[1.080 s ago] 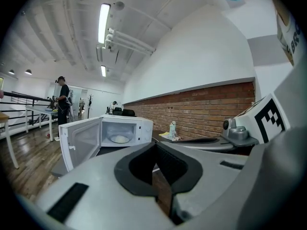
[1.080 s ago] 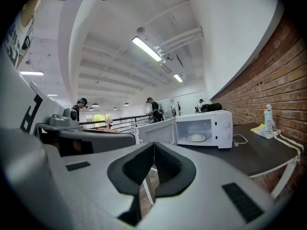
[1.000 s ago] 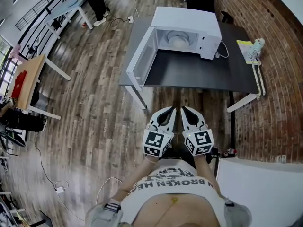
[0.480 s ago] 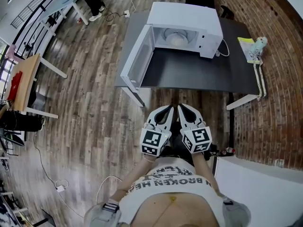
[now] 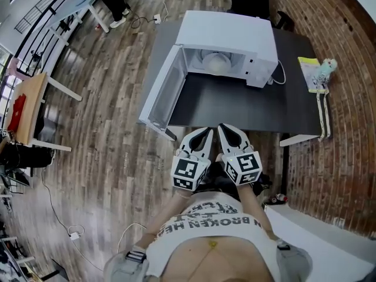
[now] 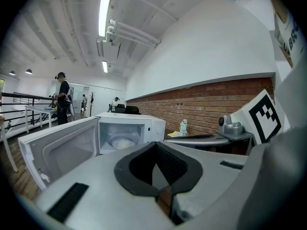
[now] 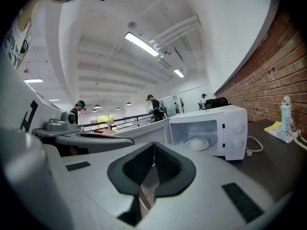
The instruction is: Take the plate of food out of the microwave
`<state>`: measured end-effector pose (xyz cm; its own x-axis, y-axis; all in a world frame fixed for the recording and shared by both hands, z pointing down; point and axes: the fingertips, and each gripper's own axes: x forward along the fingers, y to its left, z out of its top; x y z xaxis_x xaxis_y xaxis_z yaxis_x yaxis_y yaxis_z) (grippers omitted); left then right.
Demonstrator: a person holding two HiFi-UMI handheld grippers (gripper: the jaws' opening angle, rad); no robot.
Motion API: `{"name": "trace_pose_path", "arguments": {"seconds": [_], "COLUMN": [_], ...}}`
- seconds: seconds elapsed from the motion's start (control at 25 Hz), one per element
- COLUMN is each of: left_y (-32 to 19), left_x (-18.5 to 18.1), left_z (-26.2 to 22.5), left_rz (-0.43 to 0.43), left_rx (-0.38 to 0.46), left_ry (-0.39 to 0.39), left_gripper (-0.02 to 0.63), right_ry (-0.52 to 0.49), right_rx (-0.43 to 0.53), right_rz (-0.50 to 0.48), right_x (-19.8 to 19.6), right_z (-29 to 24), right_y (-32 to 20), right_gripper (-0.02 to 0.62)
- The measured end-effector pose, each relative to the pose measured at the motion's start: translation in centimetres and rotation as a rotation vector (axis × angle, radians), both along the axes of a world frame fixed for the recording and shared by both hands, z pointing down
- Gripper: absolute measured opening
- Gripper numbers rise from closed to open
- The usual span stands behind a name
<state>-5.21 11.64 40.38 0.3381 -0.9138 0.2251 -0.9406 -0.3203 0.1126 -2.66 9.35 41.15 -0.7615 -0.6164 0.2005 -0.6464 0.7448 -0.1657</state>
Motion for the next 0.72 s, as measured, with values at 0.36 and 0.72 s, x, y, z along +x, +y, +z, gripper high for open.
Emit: {"name": "trace_pose_path", "arguments": {"seconds": [0.36, 0.72], "left_y": [-6.3, -10.6], "left_x": [1.4, 3.0], "left_z": [0.4, 0.4], "left_rz": [-0.029, -0.071], "left_rx": [-0.031, -0.032], "left_ry": [-0.028, -0.035], "left_gripper": [0.006, 0.006], "right_ry": [-0.002, -0.018], "right_rx": [-0.011, -0.024], "right_rz": [-0.055, -0.084], "right_x": [0.7, 2.5], "right_z": [-0.1, 0.2], "right_y": [-6.4, -10.8], "right_gripper": [0.009, 0.009]}}
